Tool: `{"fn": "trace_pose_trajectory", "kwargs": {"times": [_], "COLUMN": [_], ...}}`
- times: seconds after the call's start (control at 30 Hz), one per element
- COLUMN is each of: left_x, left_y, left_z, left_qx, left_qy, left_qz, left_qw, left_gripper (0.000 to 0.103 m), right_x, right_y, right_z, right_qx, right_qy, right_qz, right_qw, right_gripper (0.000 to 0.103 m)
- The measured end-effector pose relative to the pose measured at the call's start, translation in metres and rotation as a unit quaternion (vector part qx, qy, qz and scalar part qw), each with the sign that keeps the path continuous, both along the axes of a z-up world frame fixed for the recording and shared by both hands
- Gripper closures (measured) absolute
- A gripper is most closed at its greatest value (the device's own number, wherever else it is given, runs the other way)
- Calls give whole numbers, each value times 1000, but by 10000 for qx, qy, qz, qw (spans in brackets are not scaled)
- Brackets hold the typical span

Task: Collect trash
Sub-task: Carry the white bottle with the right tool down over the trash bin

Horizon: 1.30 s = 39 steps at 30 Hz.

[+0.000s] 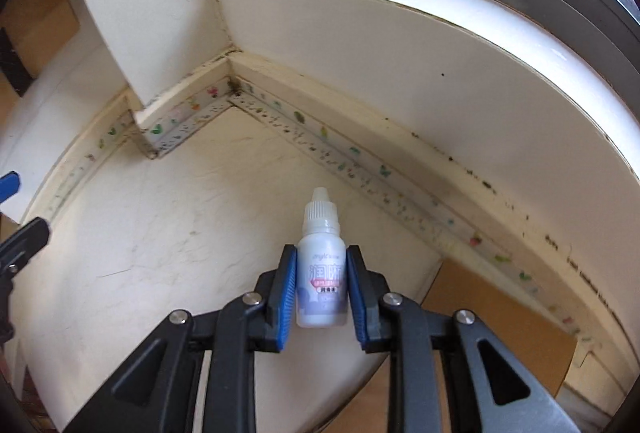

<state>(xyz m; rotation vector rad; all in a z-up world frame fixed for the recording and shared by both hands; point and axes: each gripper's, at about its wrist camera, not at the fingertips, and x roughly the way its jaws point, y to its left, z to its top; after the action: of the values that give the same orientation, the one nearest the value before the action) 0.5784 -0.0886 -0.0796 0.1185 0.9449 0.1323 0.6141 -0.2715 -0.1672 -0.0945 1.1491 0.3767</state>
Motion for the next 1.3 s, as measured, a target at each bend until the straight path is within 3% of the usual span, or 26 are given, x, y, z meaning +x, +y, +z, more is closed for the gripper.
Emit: {"fn": "trace_pose_trajectory", "kwargs": {"times": [0.27,0.53,0.8,1.03,1.3], "left_x": [-36,-104,-204,-306,-415], "left_y": [-2,9,31,51,77], "left_z": [21,55,88,108,106], "left_qx": [6,-63,-141,-248,-410], "left_qy": [-82,-249,-376,-537,-533], "left_qz": [-133,-275,-521,-987,-1441], "left_qw": [9999,9993,9978,9934,9873], "left_gripper": [20,20,20,20,20], "right_x": [-54,-131,-234,-337,-451], "right_y": [17,23,38,66,97], "right_z": [40,93,144,172,166], "right_qx": [478,710,952,967,902], "right_qy": [17,-145,-345,-636,-588], "right_qz": [122,127,-64,-252,-594], "right_qw": [9988,9973,9948,9930,9924], "right_gripper": [79,79,79,79,79]}}
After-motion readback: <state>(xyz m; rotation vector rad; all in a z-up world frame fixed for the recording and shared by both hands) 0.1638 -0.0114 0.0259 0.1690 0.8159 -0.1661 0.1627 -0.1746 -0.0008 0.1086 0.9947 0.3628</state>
